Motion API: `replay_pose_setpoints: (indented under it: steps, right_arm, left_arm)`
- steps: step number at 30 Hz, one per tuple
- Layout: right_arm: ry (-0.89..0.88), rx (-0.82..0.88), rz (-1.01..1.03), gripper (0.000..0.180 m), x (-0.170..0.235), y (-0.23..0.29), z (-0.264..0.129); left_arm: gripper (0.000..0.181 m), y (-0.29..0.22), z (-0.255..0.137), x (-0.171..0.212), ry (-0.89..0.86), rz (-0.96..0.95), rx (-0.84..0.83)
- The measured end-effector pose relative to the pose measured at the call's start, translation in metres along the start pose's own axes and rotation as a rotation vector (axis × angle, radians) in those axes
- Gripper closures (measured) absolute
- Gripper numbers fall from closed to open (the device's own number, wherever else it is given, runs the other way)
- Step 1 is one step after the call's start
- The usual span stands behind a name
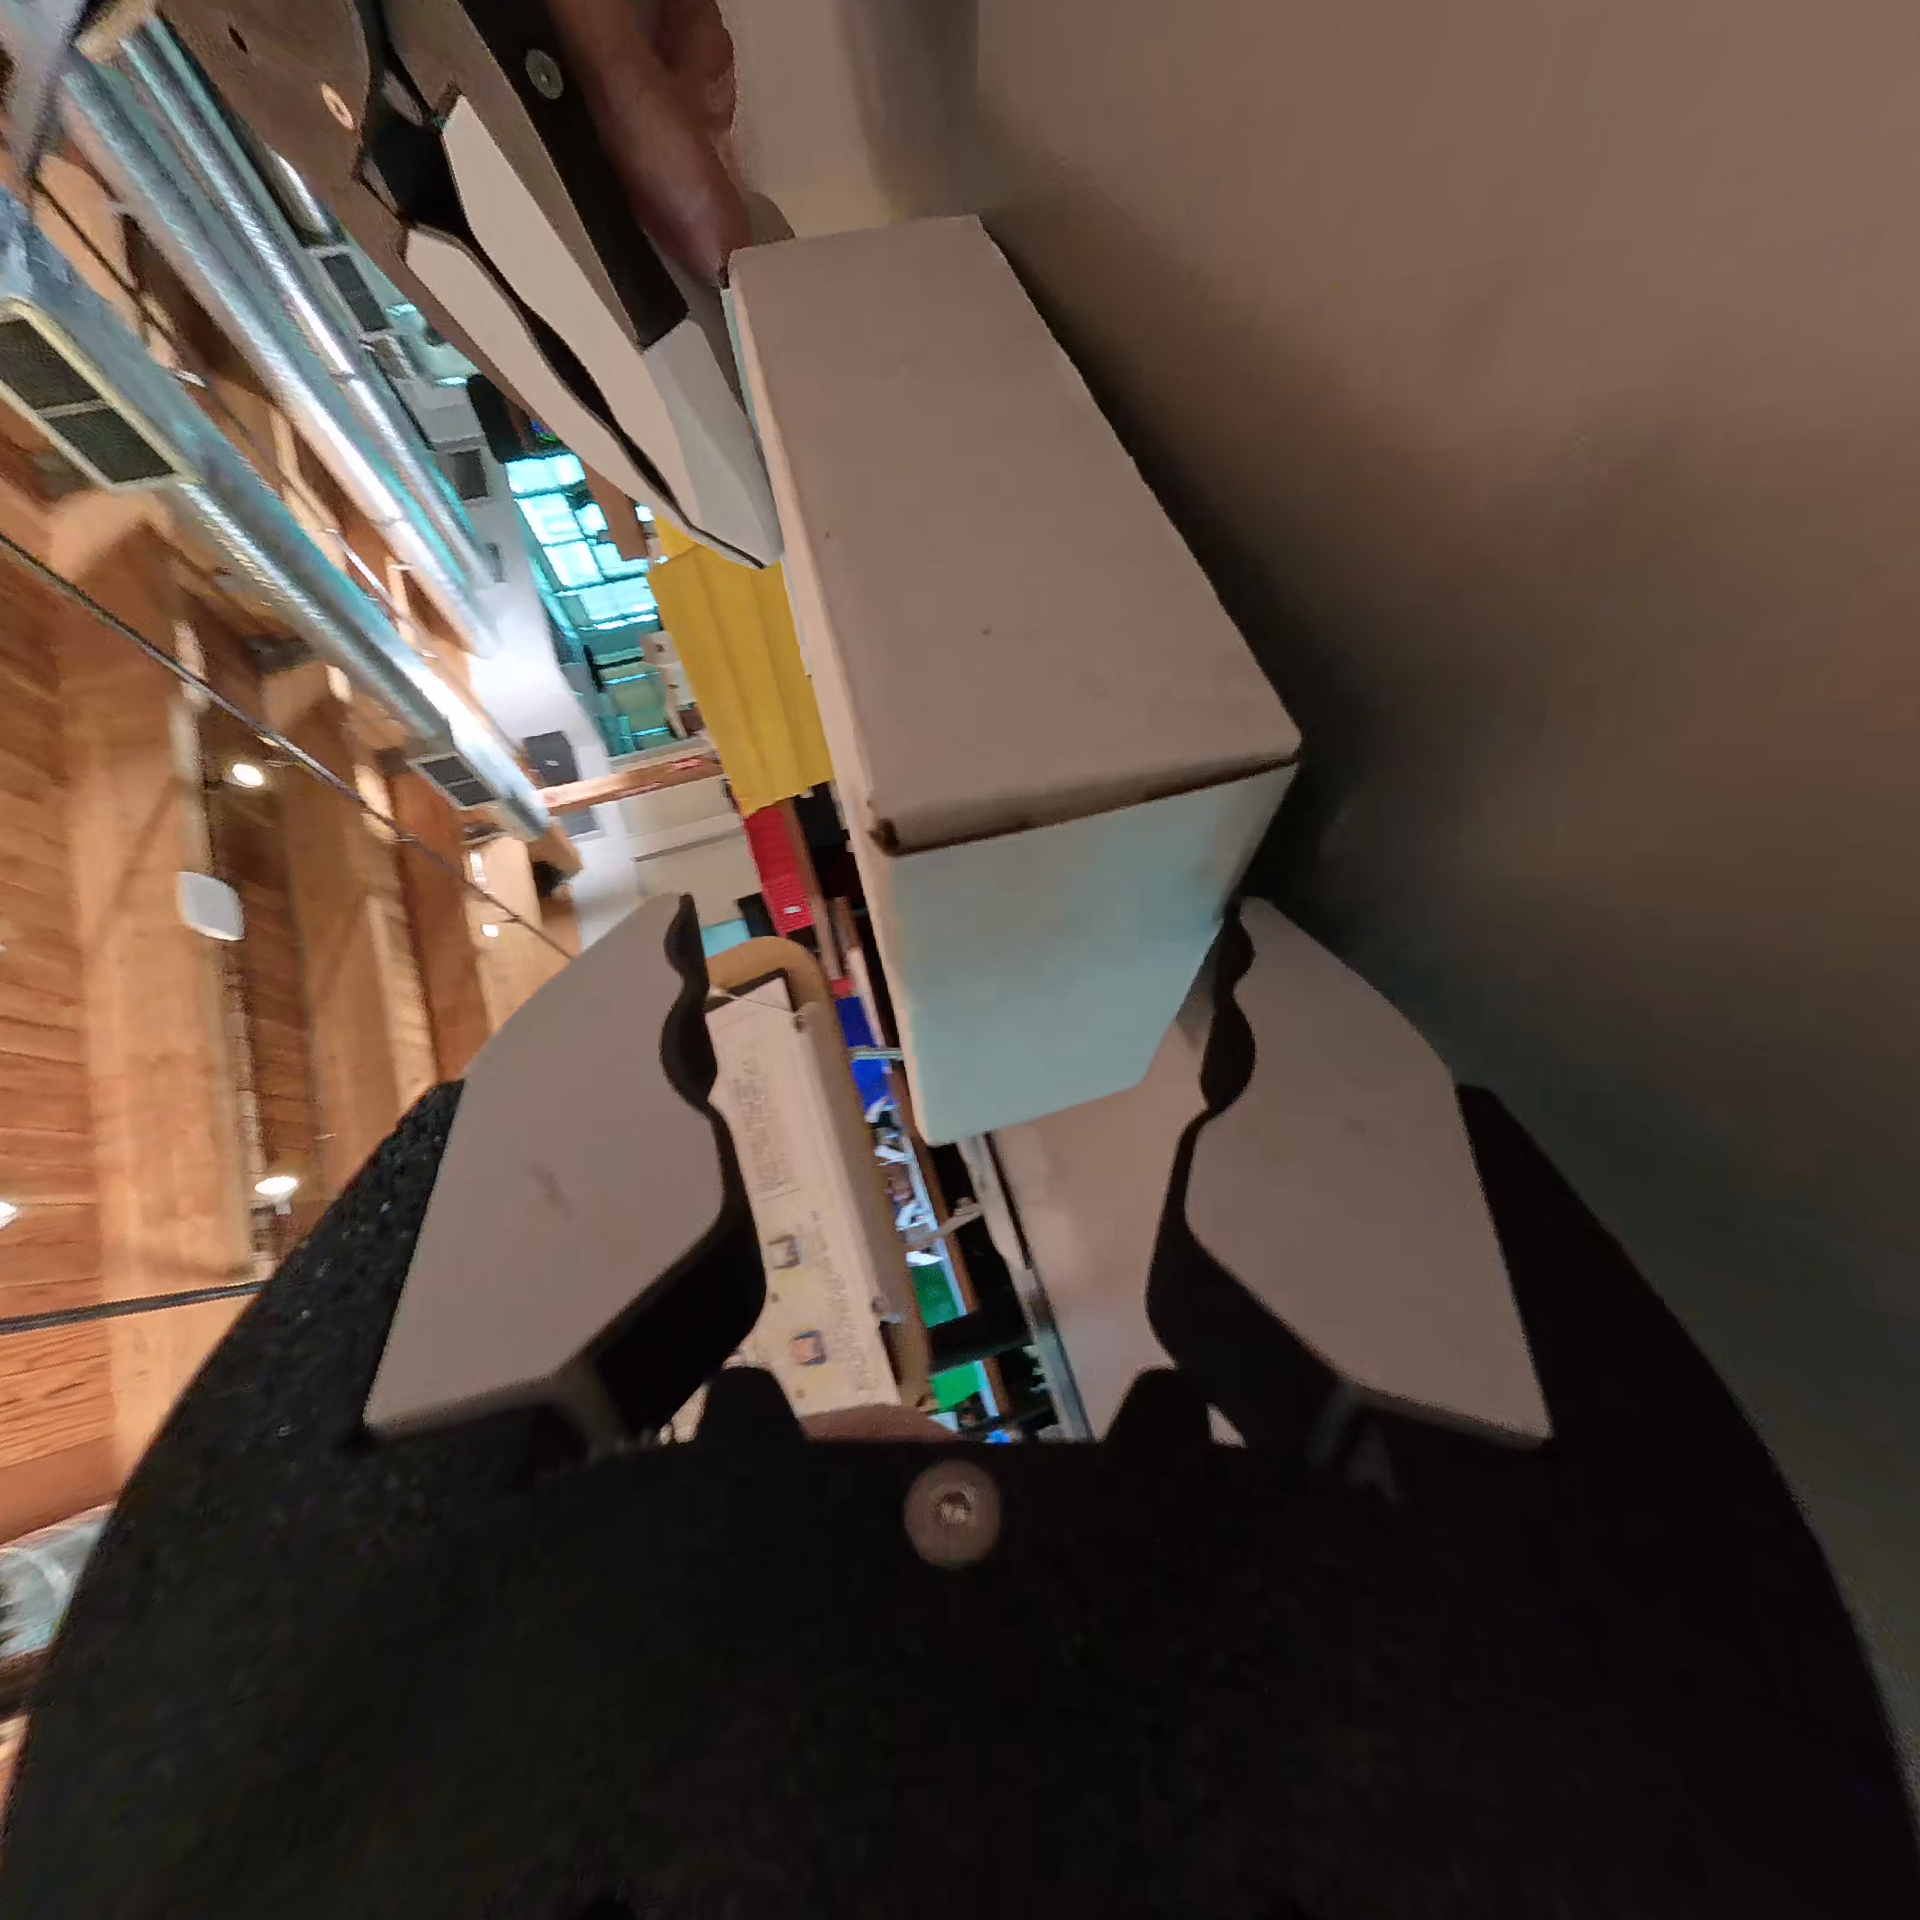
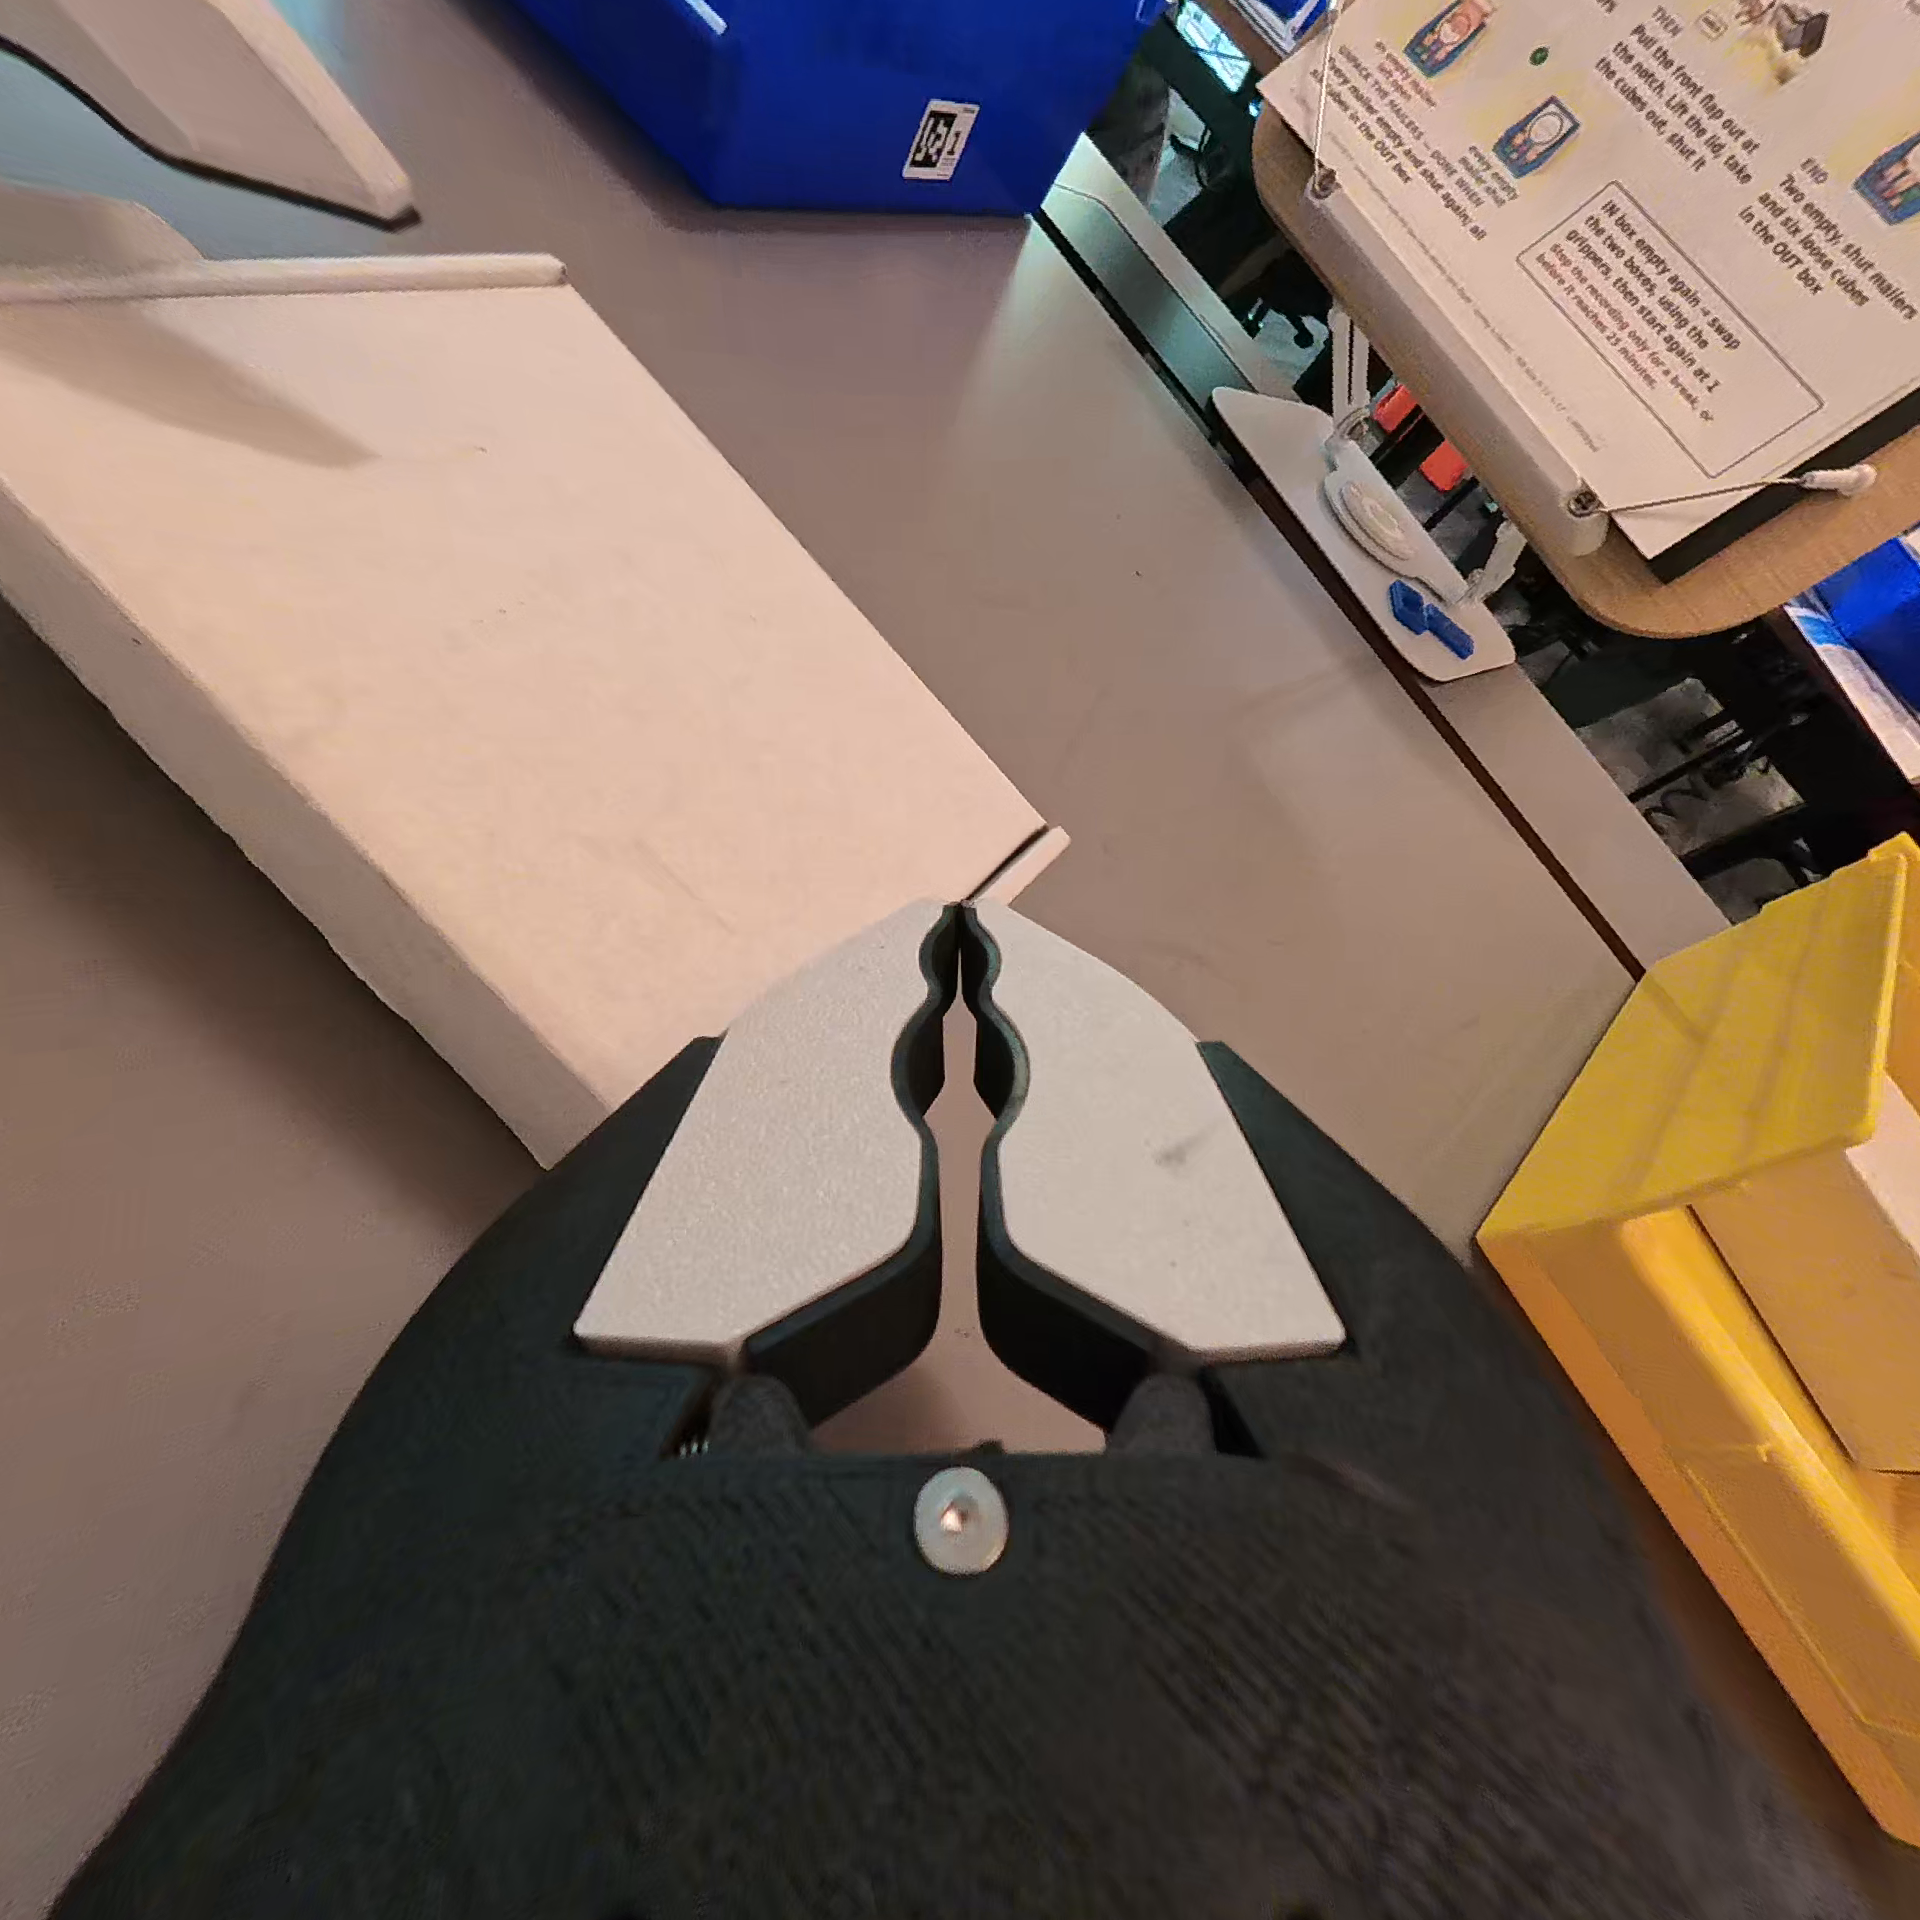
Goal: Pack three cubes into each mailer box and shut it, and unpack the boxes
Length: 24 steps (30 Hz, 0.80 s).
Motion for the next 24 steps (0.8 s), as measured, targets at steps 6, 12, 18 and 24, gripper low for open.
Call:
replay_pose_setpoints:
  steps: [6, 12, 18, 24]
  right_arm:
    - [-0.008, -0.001, 0.031, 0.180, 0.005, -0.006, 0.001]
    - [-0.005, 0.013, 0.044, 0.180, 0.010, -0.009, 0.000]
    - [-0.014, 0.035, 0.052, 0.180, 0.015, -0.012, -0.004]
    - [-0.157, 0.044, 0.167, 0.149, 0.004, -0.038, -0.034]
  left_arm:
    - [0.099, -0.004, 0.005, -0.002, 0.019, 0.050, -0.021]
    - [0.095, 0.003, 0.011, -0.011, -0.007, 0.004, -0.021]
    - [0.106, 0.012, 0.026, -0.020, 0.039, -0.019, -0.022]
    - [0.106, 0.032, 0.009, -0.016, -0.137, -0.512, 0.070]
Point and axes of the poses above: each gripper's, where its closed fingertips meet, z out along the fingers, x out of its underside, y = z × x across the jaws, the point moved 8 cm from there along -z, back along the fingers, and after that the axes turned 11 degrees about x, right-handed, at the moved point
